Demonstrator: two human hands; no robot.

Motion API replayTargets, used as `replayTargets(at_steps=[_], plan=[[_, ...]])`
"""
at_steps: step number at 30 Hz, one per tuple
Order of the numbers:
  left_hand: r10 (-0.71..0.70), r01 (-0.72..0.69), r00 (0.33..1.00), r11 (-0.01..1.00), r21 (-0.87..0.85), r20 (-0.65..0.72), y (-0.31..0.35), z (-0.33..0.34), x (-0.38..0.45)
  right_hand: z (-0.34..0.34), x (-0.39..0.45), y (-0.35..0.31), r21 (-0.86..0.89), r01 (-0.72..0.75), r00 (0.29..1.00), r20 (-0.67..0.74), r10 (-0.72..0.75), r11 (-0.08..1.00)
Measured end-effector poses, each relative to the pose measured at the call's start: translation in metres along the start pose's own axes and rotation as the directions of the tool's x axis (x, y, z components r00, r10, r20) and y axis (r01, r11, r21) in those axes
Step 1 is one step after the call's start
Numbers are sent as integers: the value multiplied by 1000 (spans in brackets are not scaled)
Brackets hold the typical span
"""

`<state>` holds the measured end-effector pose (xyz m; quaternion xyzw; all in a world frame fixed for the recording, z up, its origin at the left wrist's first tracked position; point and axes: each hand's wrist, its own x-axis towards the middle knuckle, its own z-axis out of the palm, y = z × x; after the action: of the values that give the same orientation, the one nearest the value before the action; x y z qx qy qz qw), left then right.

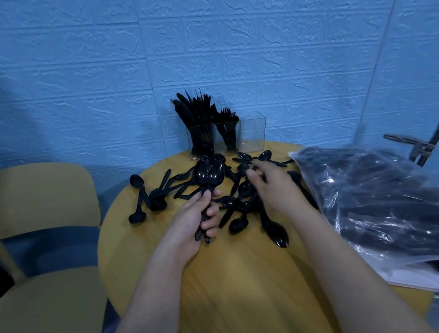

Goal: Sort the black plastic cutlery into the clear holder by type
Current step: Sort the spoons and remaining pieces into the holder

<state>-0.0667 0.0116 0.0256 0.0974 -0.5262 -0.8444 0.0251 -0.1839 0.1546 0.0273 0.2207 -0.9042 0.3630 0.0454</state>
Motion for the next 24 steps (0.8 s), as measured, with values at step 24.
replayTargets(at_steps=[24], plan=[[19,-20,998,1000,-2,-56,2,1,-2,-36,-17,3,-101,-61,957,276,87,993]])
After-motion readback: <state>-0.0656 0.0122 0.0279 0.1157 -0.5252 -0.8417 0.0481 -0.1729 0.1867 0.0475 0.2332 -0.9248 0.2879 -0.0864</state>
